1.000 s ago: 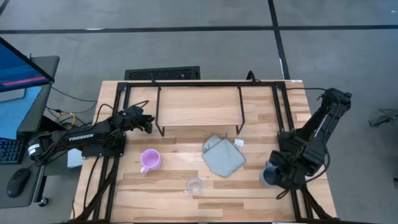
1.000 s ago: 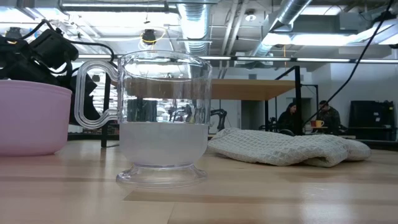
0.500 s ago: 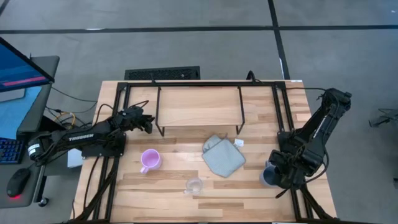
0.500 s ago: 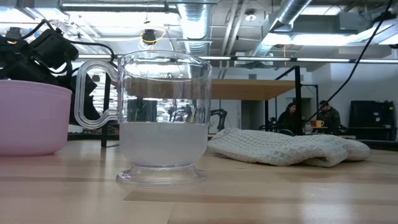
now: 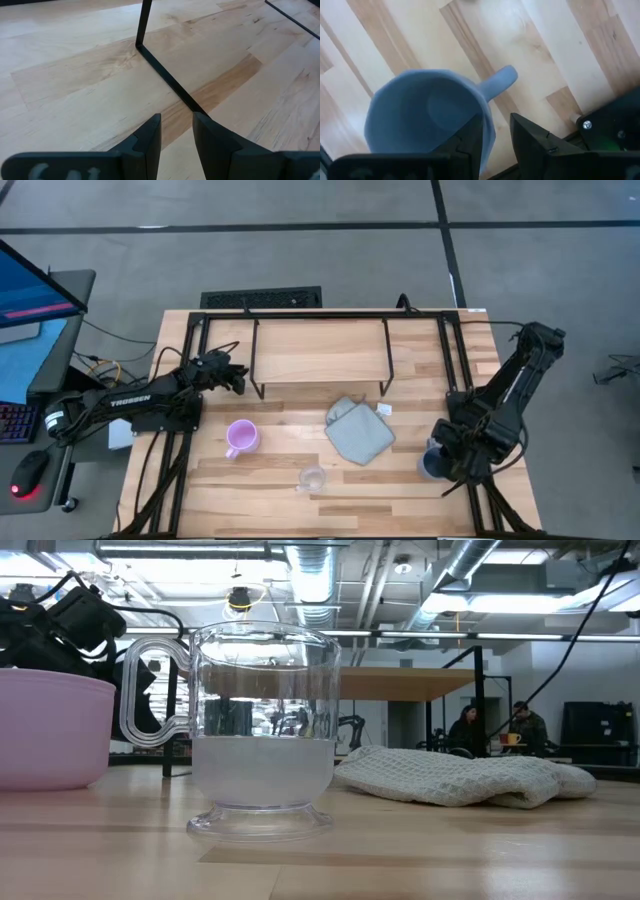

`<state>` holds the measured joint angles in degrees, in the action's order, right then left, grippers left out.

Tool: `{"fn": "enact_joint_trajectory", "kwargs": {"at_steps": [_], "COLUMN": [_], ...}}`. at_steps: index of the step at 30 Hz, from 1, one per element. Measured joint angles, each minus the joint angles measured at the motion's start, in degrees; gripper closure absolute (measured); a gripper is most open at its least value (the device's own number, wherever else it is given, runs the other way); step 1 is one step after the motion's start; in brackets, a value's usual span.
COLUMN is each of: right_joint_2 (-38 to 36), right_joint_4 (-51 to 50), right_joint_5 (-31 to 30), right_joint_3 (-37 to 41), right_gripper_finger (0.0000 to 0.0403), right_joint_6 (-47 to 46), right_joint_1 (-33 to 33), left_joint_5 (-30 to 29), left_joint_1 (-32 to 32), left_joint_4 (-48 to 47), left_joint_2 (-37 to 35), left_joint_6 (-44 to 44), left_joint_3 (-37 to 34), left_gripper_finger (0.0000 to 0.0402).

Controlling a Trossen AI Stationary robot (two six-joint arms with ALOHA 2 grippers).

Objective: Stack small to large cups/mugs on shelf
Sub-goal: Put the blue mug on the shelf

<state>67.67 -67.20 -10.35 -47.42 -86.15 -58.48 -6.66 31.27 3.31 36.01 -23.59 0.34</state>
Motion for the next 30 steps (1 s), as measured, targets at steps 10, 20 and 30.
{"fn": "enact_joint_trajectory", "kwargs": {"at_steps": [10,20,30], "right_joint_2": [1.3,1.3,1.3], "right_joint_4": [0.9,1.7,1.8], "right_joint_5": [1.7,5.8,6.0], "right_joint_3": [0.0,0.0,0.2], "right_gripper_finger": [0.0283,0.0284,0.0329], "right_joint_6": [-1.0,-1.0,-1.0], "right_joint_1": [0.0,0.0,0.0], "left_joint_5": [0.0,0.0,0.0], "left_joint_1": [0.0,0.0,0.0], "left_joint_4": [0.0,0.0,0.0], "left_joint_2": [0.0,0.0,0.0], "left_joint_6": [0.0,0.0,0.0], "left_joint_3": [0.0,0.0,0.0], "left_gripper_finger": [0.0299,0.0299,0.0299]}}
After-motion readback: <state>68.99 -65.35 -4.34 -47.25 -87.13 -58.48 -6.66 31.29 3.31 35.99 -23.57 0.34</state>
